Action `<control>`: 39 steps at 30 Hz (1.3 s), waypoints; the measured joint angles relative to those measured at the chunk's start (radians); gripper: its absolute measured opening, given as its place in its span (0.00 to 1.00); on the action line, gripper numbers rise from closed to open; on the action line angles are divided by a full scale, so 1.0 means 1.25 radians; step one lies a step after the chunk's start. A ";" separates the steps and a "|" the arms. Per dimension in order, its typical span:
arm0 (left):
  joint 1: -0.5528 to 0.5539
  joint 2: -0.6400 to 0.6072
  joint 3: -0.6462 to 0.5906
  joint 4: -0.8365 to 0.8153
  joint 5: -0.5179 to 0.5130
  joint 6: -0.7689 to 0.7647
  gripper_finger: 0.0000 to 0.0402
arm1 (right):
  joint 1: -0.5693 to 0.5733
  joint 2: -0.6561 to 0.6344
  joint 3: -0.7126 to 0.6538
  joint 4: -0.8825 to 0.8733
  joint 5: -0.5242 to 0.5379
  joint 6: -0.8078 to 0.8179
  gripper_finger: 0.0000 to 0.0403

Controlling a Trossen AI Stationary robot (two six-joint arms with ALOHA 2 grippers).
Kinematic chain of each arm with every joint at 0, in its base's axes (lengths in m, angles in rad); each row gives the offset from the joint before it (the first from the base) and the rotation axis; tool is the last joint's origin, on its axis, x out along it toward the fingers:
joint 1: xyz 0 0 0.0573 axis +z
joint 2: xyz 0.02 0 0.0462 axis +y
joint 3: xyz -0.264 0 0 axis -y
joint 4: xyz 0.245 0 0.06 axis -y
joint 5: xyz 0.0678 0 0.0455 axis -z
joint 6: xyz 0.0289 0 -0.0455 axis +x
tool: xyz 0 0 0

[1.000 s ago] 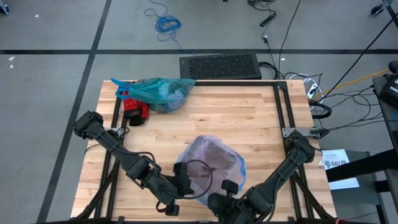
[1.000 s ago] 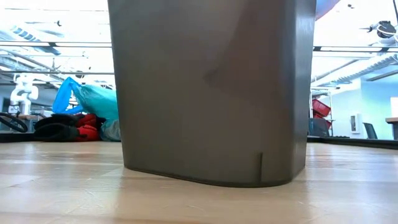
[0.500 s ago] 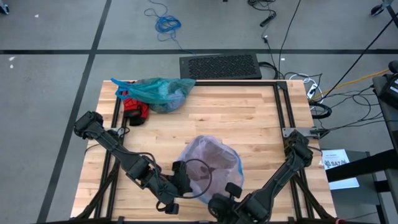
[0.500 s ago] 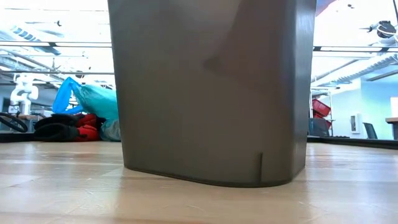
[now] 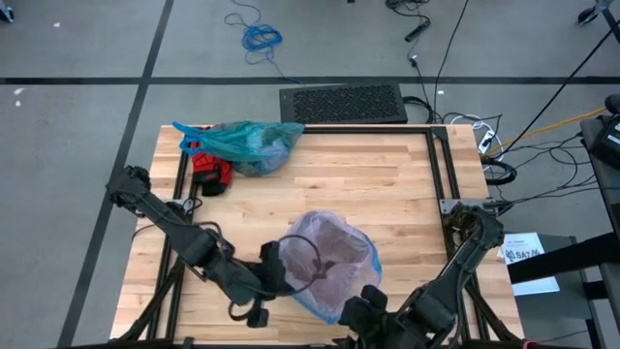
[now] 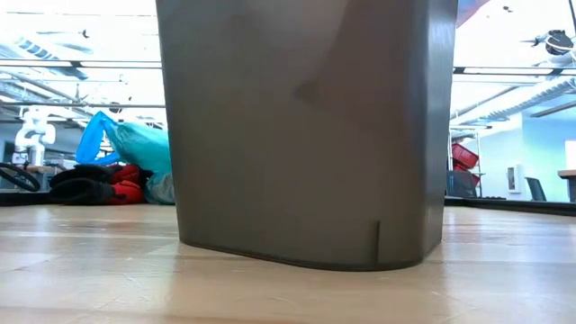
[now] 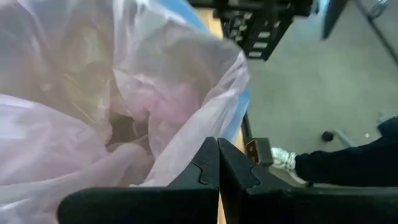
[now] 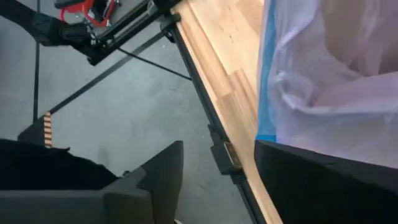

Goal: Place trash/remove bag and relplace
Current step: Insert the new pink trash bag into the black trash bin

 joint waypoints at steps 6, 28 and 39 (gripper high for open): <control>0.000 -0.072 0.000 -0.002 -0.023 0.005 0.00 | -0.015 -0.020 0.000 0.000 0.012 -0.017 0.49; 0.465 -0.169 0.000 -0.272 0.078 0.203 0.00 | -0.264 0.017 -0.001 -0.015 -0.184 -0.201 0.01; 0.548 -0.181 -0.194 0.066 0.396 0.194 0.00 | -0.203 -0.016 -0.002 -0.003 -0.214 -0.146 0.00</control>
